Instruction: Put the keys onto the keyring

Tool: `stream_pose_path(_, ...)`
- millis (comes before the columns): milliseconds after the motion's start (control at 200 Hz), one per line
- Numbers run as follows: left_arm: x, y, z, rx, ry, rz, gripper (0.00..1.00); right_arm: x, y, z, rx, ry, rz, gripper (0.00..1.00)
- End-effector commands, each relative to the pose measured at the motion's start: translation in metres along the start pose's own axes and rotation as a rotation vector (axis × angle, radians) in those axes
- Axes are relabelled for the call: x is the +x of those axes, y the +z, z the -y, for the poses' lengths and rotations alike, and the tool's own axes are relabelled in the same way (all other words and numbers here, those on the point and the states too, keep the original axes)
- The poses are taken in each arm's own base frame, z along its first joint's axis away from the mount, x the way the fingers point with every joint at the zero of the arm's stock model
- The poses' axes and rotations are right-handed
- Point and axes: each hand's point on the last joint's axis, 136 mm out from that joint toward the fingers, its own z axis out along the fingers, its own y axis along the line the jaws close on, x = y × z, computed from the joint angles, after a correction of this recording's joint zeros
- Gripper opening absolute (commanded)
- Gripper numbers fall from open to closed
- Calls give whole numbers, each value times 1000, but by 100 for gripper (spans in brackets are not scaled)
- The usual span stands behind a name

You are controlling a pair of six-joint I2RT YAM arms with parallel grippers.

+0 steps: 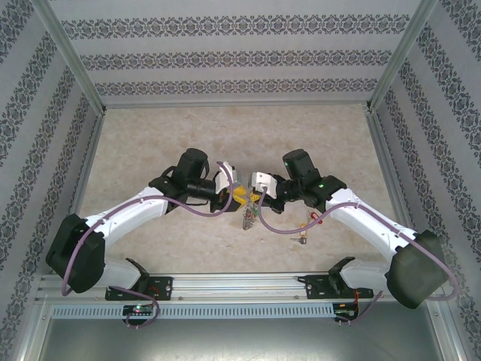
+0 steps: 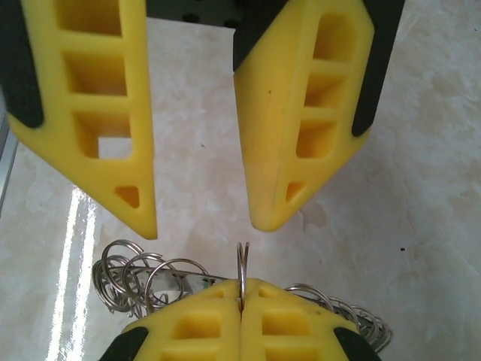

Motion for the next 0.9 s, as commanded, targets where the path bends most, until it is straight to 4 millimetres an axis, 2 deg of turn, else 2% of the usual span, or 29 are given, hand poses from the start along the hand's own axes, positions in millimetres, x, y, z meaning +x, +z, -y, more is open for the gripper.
stream_pose_path(0,-5,2,4,14,72,9,35,-13,-1,-5,-40,-10,69,0)
stream_pose_path(270,-1,5,7,43,85,9,35,-14,-1,-11,-66,3,87,0)
stream_pose_path(635,1,7,5,43,94,-4,28,-18,-4,-16,-80,14,112,0)
stream_pose_path(899,5,10,2,26,99,-21,31,-22,-6,-18,-77,20,137,0)
